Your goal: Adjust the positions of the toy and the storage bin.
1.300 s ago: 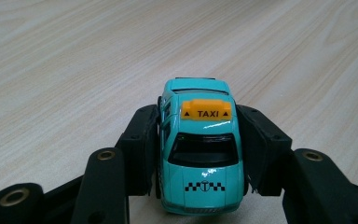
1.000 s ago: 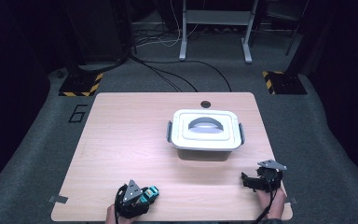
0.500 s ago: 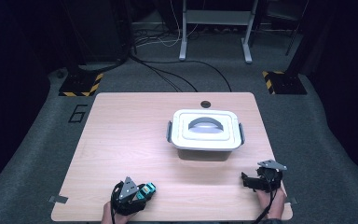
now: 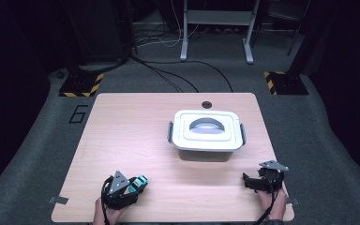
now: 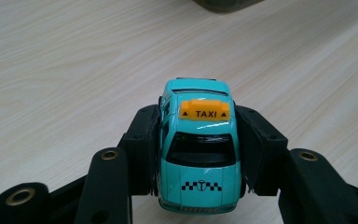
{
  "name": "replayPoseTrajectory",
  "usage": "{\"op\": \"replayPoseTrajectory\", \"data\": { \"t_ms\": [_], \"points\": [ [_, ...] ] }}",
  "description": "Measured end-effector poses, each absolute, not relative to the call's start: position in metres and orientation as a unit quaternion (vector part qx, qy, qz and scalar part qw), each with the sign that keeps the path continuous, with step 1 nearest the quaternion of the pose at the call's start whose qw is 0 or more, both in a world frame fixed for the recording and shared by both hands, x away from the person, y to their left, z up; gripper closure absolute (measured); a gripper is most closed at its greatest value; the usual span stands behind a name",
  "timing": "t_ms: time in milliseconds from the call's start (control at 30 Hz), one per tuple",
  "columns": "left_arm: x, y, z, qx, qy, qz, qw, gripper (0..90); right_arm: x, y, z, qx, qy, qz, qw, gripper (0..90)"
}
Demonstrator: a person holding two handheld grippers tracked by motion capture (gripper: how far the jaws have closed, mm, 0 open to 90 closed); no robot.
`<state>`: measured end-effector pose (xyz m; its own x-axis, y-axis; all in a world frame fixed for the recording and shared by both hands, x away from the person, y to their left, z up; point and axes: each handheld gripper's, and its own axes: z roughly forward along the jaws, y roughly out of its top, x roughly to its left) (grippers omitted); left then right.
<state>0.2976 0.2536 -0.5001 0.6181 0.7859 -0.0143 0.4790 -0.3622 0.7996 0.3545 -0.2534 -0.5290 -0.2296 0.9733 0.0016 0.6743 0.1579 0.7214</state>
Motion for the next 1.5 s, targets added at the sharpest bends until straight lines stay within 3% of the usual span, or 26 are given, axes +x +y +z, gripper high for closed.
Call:
{"op": "replayPoseTrajectory", "data": {
  "t_ms": [633, 1500],
  "points": [
    [0.312, 0.309, -0.488, 0.764, 0.453, 0.246, 0.388, 52.6, 0.355, -0.253, -0.529, 0.571, 0.721, 0.308, 0.243, 1.1],
    [0.332, 0.377, -0.496, 0.713, 0.534, 0.276, 0.360, 52.6, 0.355, -0.253, -0.529, 0.572, 0.720, 0.307, 0.243, 1.1]
  ]
}}
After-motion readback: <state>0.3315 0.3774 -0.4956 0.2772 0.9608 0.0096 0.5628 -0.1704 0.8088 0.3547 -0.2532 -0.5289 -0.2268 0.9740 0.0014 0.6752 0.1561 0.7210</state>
